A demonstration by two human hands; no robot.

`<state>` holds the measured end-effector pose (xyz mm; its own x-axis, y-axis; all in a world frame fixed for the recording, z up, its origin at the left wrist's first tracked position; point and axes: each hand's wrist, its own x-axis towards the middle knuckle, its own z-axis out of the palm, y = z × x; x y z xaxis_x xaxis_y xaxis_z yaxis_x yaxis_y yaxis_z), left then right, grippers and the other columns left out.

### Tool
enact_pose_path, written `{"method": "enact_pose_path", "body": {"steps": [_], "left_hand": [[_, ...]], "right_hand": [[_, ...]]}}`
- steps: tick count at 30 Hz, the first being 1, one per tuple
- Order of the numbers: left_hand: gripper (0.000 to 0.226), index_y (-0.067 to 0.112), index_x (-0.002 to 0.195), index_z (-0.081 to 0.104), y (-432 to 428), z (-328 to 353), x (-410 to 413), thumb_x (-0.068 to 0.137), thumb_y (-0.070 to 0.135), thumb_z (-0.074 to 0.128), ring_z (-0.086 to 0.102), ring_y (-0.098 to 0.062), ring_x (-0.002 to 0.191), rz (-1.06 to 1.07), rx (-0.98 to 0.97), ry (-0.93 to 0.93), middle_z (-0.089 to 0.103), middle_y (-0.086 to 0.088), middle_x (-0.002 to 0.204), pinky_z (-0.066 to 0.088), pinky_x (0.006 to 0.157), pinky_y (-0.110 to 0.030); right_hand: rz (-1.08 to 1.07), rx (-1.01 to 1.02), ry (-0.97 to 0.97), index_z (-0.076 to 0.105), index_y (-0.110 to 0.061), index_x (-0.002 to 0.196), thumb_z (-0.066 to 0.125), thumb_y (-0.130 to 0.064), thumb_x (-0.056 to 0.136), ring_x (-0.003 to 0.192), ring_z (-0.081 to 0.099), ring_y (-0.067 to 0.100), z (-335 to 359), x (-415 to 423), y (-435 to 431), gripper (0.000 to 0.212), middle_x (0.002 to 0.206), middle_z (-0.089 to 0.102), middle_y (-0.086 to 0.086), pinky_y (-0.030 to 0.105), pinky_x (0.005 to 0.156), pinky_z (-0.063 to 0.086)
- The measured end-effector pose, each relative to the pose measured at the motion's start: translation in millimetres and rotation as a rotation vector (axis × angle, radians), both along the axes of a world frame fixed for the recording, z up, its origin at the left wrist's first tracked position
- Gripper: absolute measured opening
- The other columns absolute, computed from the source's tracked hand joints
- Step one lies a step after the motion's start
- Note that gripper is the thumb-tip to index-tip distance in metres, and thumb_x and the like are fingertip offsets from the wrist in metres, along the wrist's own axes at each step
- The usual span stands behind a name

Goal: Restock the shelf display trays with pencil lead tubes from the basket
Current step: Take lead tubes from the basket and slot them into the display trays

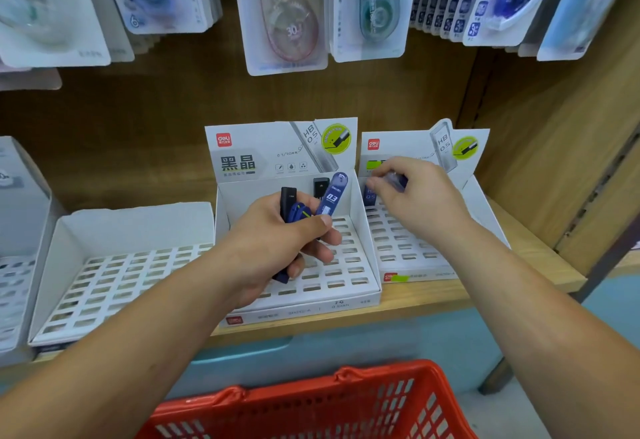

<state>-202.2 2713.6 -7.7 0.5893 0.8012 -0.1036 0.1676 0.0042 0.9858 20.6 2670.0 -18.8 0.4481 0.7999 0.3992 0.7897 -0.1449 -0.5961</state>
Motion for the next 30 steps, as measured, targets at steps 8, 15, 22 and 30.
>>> {"method": "enact_pose_path", "body": {"steps": [8,15,22,30], "left_hand": [[0.009,0.016,0.106,0.060,-1,-2,7,0.103,0.022,0.064,0.061,-0.029,0.074,-0.024,0.010,-0.051,0.078,-0.014,0.093,0.032,0.047,-0.028],[0.014,0.016,0.116,0.063,-6,2,13,0.104,0.024,0.062,0.065,-0.026,0.073,-0.031,0.028,-0.116,0.077,-0.014,0.091,0.032,0.048,-0.027],[0.010,0.011,0.093,0.056,-11,-1,25,0.098,0.015,0.064,0.042,-0.016,0.047,0.023,-0.025,-0.073,0.060,-0.006,0.068,0.029,0.043,-0.025],[0.034,0.008,0.096,0.068,-20,4,34,0.092,0.041,0.074,0.037,-0.012,0.039,0.080,0.007,-0.156,0.052,-0.006,0.058,0.031,0.037,-0.021]], "right_hand": [[0.475,-0.060,0.937,0.062,-0.006,0.104,0.046,-0.050,0.106,0.045,0.028,0.016,50,-17,-17,0.047,0.065,0.046,0.007,0.029,0.048,0.016],[0.447,-0.119,0.930,0.051,-0.013,0.099,0.030,-0.059,0.108,0.055,0.057,0.026,44,-19,-19,0.052,0.077,0.063,0.018,0.022,0.040,0.029],[0.403,-0.052,0.919,0.067,-0.022,0.101,0.040,-0.063,0.103,0.059,0.047,0.013,40,-17,-20,0.049,0.069,0.052,0.001,0.029,0.049,0.028],[0.340,0.148,0.931,0.064,-0.013,0.095,0.067,-0.038,0.098,0.057,0.036,0.016,34,-27,-11,0.025,0.075,0.050,0.009,0.026,0.044,0.021]]}}
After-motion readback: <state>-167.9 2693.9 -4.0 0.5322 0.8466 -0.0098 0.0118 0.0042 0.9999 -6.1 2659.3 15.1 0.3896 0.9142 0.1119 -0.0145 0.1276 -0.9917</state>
